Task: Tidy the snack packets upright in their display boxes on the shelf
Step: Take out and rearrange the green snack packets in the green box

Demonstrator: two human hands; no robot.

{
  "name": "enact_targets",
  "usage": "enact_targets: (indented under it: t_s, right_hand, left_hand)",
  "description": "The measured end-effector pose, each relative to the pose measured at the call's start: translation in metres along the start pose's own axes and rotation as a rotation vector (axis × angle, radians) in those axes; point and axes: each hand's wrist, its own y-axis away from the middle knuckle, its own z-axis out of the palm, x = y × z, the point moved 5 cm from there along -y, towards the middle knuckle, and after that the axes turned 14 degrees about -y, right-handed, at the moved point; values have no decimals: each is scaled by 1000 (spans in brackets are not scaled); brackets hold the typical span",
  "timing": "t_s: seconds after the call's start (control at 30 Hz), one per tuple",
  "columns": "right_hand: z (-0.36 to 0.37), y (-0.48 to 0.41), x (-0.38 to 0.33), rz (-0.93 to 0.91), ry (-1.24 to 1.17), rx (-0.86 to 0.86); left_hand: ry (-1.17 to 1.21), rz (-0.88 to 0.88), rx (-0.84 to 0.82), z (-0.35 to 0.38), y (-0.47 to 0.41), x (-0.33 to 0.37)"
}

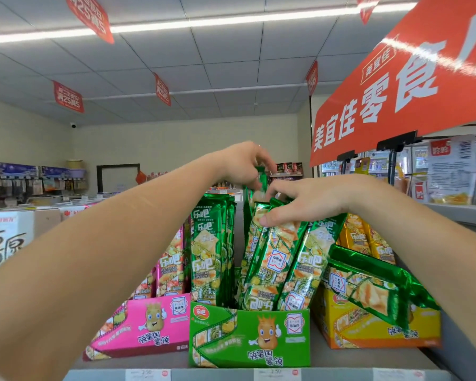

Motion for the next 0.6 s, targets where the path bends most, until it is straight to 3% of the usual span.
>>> enact_targets:
  t_s: [0.13, 0.27, 0.47, 0.6]
  right_hand:
    - [1, -5, 2, 9, -22, -21]
    - [-2, -6, -3, 4, 19, 3]
    - [-10, 4, -9, -112, -133, 178]
    - [-32, 24, -2, -162, -401, 454]
  left_hand:
    - [285, -51, 437, -50, 20, -4]
    - [411, -11, 821, -83, 56, -7]
    - [505, 65, 1113, -78, 108, -14]
    - [715, -12, 1187, -63, 130, -28]
